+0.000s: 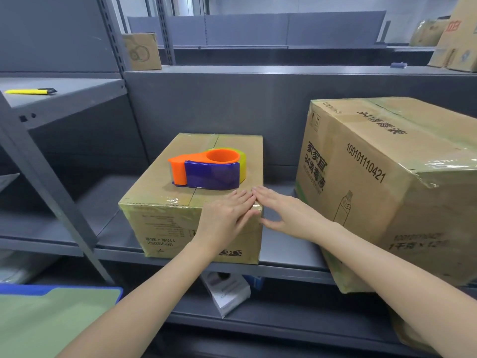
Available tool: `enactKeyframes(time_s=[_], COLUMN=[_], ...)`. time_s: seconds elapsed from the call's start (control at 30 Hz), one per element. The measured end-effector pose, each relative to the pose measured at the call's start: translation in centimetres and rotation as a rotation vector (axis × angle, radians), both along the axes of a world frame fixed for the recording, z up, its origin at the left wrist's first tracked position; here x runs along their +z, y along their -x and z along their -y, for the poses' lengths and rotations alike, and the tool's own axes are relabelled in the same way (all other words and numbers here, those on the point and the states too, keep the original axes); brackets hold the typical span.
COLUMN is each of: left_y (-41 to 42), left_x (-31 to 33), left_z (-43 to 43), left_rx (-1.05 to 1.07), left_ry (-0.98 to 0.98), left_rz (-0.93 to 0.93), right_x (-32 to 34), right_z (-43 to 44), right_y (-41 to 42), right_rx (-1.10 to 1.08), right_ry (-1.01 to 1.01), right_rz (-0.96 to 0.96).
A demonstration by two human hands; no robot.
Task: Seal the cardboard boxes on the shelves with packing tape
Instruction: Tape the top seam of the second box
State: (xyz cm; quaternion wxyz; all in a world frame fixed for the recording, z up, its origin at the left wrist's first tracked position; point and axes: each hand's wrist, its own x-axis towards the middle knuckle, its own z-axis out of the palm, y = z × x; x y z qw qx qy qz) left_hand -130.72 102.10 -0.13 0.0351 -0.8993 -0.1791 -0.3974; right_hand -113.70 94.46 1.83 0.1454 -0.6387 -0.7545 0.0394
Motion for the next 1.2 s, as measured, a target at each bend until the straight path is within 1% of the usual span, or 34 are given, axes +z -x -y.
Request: enactKeyframes(time_s=[0.1,0.2,0.27,0.4,0.6,0.73,0.9,0.97,1.1,1.2], left_y=[0.0,-0.1,-0.2,-0.4,-0.5,-0.1,0.5,0.8,0.8,0.5], left_x=[-0.2,-0.2,-0.2,-0.3,-0.7,-0.6,-0.4,-0.3,-0.3,-0.4], left_z=[0.0,0.0,0.1,0.2,0.3,0.3,0.5,0.5,0.2,0.4], left_rx=[0.016,0.019,0.023,0.037,0.026,-0.004,-0.033,-0.039,-0.011,0.021], left_ry=[-0.016,-0.030,-0.047,-0.088,-0.111,-0.048,0.020,0.016,-0.056,-0.100], left_rz=[0.001,0.018,0.033,0.048,0.048,0.020,-0.018,-0.037,-0.103,-0.091], right_x=[-0.2,-0.3,-0.3,-0.4,0.2,0.8,1.2,1.4,2.0,1.9], right_z=[0.0,0.1,0.0,-0.3,-0.3,-0.6,-0.4,-0.5,-0.6,-0.4], right_y=[0.2,0.2,0.3,0.6,0.2,-0.1,0.1,0.2,0.3,0.5], right_rx=[-0.010,-0.018,-0.017,-0.023,0.003,0.009,0.003,0.002,0.007,-0.006], right_ry=[-0.032,-0.062,-0.080,-0.100,-0.044,-0.020,-0.020,-0.026,-0.008,0.011], right_rz=[-0.017,0.008,0.061,0.227,0.144,0.150,0.069,0.091,0.192,0.225])
